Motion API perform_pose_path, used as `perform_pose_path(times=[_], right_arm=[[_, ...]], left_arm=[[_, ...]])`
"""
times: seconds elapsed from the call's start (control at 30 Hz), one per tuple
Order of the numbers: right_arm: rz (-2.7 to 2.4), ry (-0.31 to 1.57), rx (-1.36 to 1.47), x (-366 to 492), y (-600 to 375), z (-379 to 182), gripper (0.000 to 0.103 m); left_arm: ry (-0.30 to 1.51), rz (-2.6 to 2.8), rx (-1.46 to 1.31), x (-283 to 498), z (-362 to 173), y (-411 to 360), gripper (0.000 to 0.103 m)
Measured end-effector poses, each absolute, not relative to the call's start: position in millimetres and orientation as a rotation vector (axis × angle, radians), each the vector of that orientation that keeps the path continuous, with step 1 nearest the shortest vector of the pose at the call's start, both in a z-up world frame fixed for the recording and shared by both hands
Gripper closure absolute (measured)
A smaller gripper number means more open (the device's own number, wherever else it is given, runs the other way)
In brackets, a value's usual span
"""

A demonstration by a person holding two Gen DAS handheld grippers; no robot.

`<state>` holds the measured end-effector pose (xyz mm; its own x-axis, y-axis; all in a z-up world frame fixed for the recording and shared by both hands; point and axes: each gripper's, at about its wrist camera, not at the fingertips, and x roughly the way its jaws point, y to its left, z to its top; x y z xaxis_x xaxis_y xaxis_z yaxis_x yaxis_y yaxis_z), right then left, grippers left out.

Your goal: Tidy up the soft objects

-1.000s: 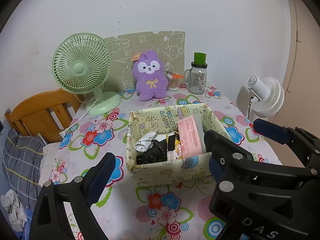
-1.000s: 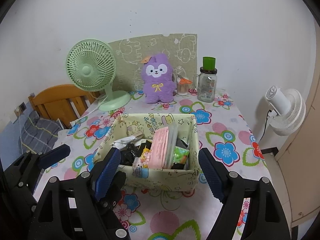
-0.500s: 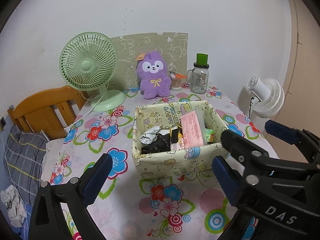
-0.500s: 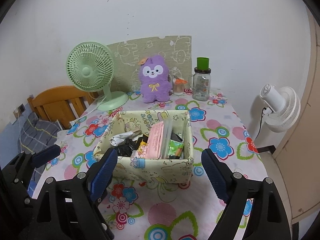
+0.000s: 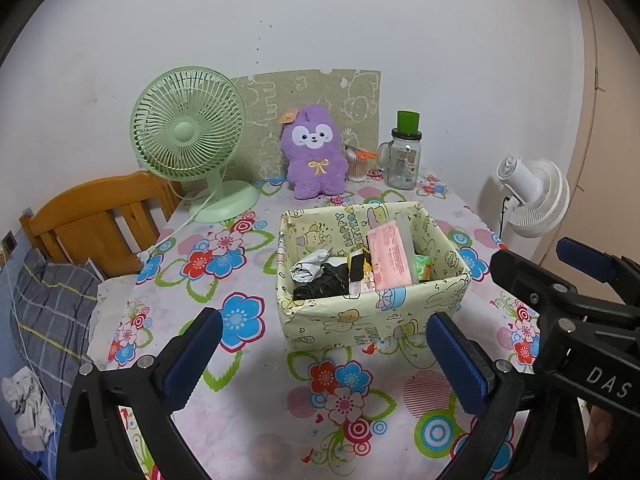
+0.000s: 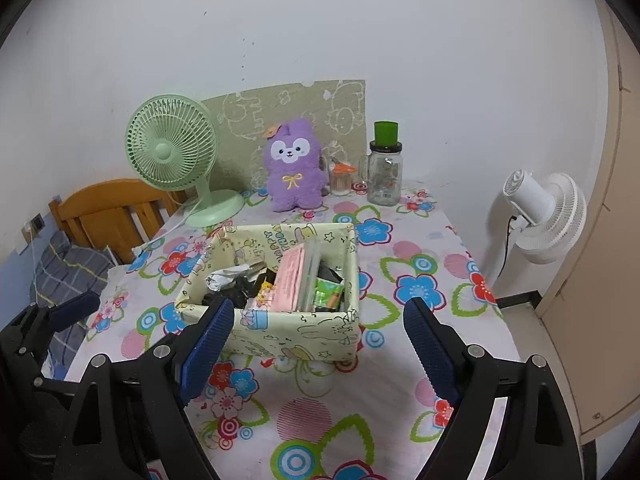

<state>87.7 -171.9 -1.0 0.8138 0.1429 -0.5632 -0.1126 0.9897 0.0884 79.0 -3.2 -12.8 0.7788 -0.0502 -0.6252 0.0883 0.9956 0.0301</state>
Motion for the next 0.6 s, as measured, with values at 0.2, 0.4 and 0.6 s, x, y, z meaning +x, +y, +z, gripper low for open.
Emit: perform_pose_path(times=[0.2,0.4,0.6], right_arm=[[0.124,0.592,0.033,76.4,-176.2,5.3,0.014],[0.112,0.551,0.014,57.4,-181.1,16.4,0.007],[0.098,0.524,-0.007,42.2,-184.2,22.9,0.005]], left_arm=[[0.662,-0.095,0.042,66.4,-3.5,-0.1,0.0],[0.621,-0.096,0.052,48.5,7.8,-1.1,0.0],[0.623,-0.082,0.039,38.4,10.0,4.0,0.0]])
